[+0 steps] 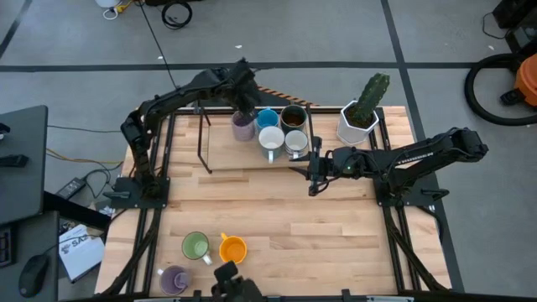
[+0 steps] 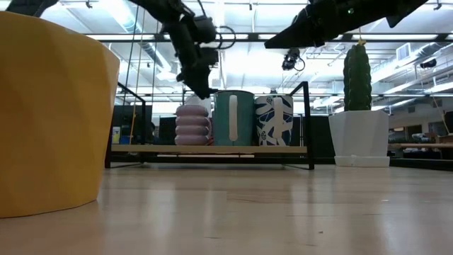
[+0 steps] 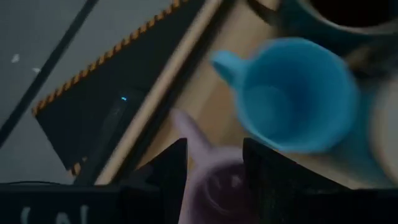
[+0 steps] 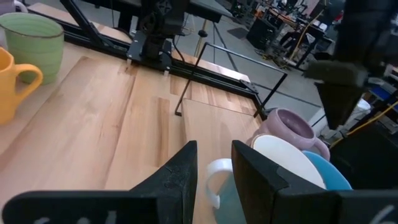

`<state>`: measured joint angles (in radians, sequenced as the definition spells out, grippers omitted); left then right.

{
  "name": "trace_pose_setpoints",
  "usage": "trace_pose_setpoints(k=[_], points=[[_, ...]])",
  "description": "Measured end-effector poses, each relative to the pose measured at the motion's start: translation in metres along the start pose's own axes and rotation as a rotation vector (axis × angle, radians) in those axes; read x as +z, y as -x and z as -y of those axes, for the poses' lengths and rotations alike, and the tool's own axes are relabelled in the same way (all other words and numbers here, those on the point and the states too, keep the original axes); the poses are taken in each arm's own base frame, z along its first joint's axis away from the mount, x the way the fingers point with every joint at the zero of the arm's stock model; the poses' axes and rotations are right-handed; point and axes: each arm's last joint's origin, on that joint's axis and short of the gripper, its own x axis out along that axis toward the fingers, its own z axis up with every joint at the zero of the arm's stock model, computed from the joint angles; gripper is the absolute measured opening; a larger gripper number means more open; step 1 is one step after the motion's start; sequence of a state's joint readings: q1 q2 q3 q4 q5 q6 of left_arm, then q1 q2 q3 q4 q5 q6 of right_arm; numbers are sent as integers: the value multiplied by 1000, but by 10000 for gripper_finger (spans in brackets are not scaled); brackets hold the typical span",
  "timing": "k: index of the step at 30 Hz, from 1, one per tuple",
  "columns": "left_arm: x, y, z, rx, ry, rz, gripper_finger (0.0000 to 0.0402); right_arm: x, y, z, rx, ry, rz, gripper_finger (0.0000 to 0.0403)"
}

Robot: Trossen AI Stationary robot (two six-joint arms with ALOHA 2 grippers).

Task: Place coffee mugs
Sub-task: Put the top purple mug on the shelf

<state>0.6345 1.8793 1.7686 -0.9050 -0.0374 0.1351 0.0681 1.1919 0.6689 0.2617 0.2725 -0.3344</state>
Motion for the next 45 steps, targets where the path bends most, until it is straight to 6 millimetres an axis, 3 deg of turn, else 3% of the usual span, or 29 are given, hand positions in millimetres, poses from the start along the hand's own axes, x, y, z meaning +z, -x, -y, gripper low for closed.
trace_pose_setpoints(k=[4, 9, 15, 22, 36, 45], points=[[-3, -18, -13, 25, 49, -33, 162, 0, 0, 0, 2, 1, 5, 105], [-3, -41, -15, 10, 69, -51, 162, 0, -1, 3, -4, -3, 4, 105], [-2, -49, -15, 11, 71, -50, 162, 0, -1, 3, -2, -7, 5, 105], [-6, -48, -18, 115, 27, -95, 162, -1, -1, 3, 0, -7, 5, 105], [-5, -47, -17, 163, -24, -103, 162, -1, -1, 3, 1, -7, 4, 105], [6, -10, -23, 135, -117, -148, 162, -1, -1, 3, 1, -7, 4, 105]])
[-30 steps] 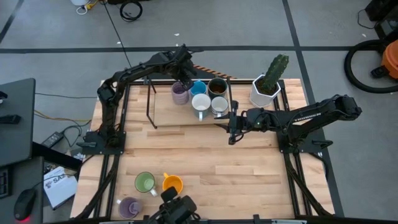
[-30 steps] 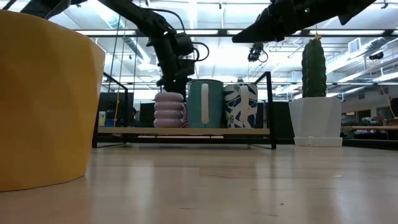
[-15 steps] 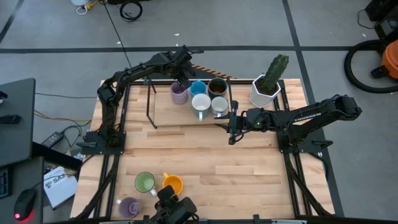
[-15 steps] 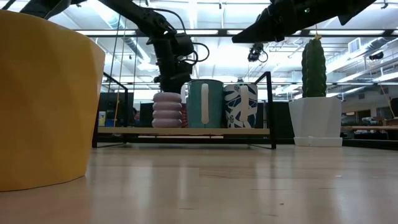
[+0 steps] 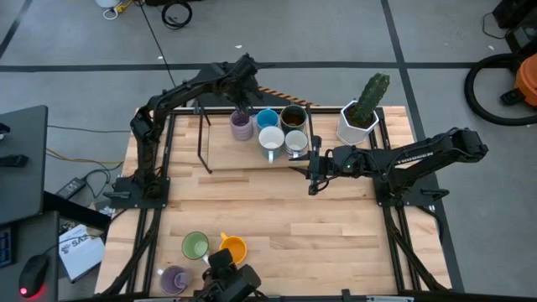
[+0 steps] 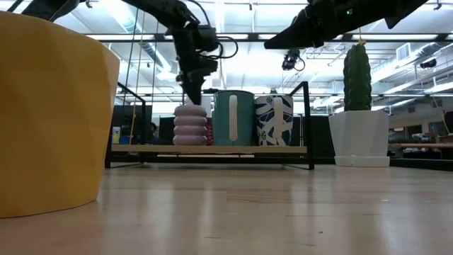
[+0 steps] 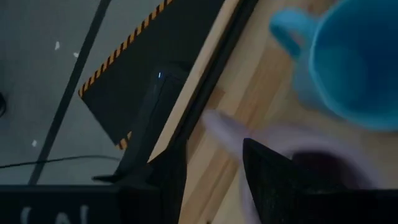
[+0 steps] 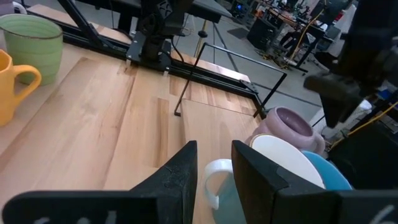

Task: Place coffee mugs
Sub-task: Put the top purple mug on the shelf

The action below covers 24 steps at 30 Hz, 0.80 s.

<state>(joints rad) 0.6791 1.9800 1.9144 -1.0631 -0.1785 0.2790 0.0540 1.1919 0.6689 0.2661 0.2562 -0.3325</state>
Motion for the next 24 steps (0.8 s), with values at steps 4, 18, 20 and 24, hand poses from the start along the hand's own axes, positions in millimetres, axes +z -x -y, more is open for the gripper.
trace_pose_setpoints(k=[4, 18, 20, 24], points=[[-12, 5, -13, -7, -38, -98, 162, 0, 0, -1, 36, 0, 12, 105], [-39, 0, -20, -106, -71, -281, 162, 0, 0, -1, 43, -11, 9, 105], [-41, -3, -11, -120, -93, -306, 162, -1, 0, -2, 45, -9, 4, 105], [-46, -3, 6, -137, -165, -318, 162, -1, 0, -2, 45, -11, 4, 105]])
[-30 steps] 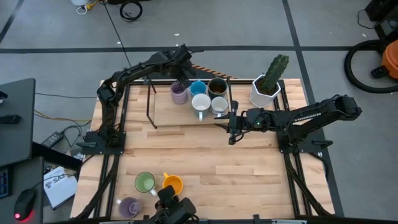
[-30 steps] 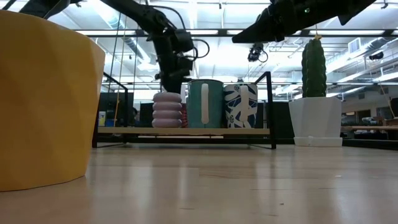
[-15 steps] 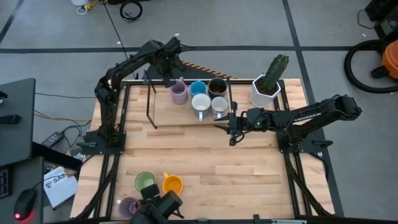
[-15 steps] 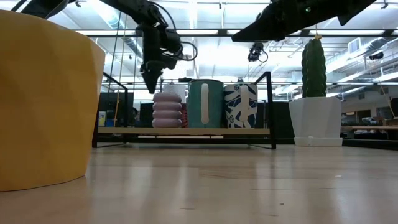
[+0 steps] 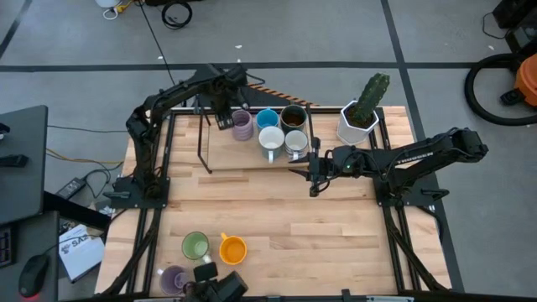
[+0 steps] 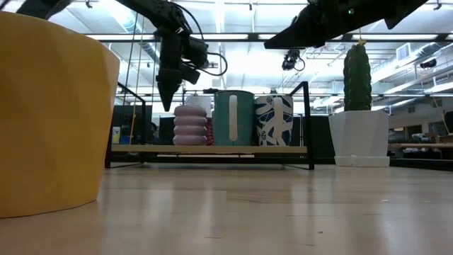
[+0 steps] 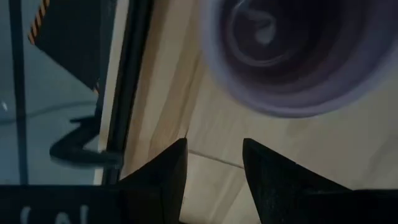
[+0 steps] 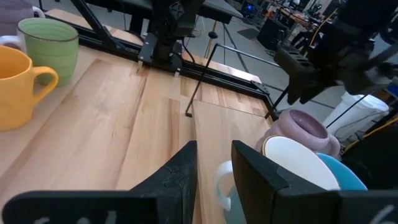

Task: Place coffee mugs
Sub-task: Put the top purple mug on the shelf

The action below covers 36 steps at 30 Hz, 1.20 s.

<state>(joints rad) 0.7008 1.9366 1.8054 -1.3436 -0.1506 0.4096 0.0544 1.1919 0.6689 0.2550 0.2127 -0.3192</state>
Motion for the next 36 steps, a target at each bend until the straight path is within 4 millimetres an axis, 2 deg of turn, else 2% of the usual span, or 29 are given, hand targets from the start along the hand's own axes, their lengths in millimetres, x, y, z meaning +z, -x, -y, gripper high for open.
trace_pose_setpoints(k=[5, 11, 36], points=[[-2, -3, 15, 0, -115, -15, 162, 0, 0, 0, -1, -3, 4, 105], [1, -14, 20, 0, -183, 0, 162, 0, 0, 0, -2, -5, 5, 105], [14, -11, 35, -15, -282, 94, 162, 0, 0, 0, -1, -7, 4, 105]])
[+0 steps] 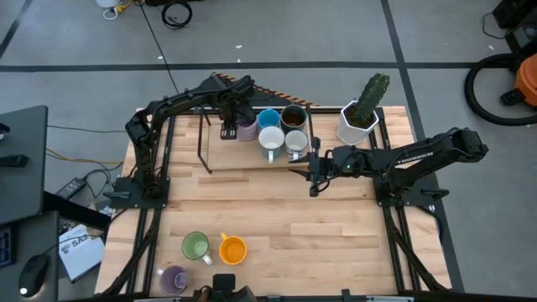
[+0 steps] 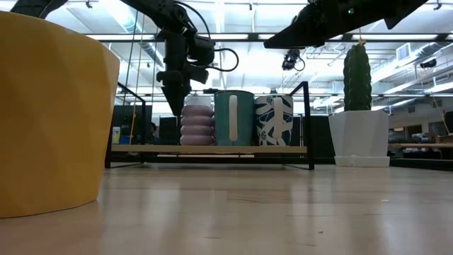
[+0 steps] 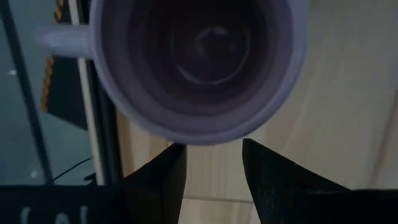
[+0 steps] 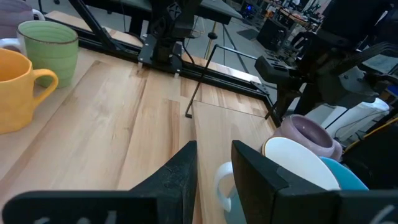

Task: Place coffee mugs
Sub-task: Put the top purple mug on the shelf, then put the yellow mug on the shelf

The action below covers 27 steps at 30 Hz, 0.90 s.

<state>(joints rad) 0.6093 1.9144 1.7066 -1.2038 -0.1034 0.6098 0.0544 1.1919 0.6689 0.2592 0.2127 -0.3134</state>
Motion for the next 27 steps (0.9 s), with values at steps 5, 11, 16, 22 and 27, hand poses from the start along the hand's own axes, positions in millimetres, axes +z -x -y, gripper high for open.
trace_pose_setpoints(k=[5, 11, 16, 22, 27], points=[[-4, 14, 3, 56, -5, -27, 162, 0, 0, 0, 0, 0, -1, 105], [-10, 57, 27, 92, 25, 68, 162, 0, 0, 0, -1, 0, 2, 105], [-9, 98, 78, -81, 1, 237, 162, 4, 1, -1, -4, 21, 36, 105], [-1, 123, 154, -269, 6, 272, 162, 5, 1, 0, -52, 71, 33, 105], [3, 123, 218, -294, 8, 232, 162, 8, 1, 3, -113, 87, 49, 105]])
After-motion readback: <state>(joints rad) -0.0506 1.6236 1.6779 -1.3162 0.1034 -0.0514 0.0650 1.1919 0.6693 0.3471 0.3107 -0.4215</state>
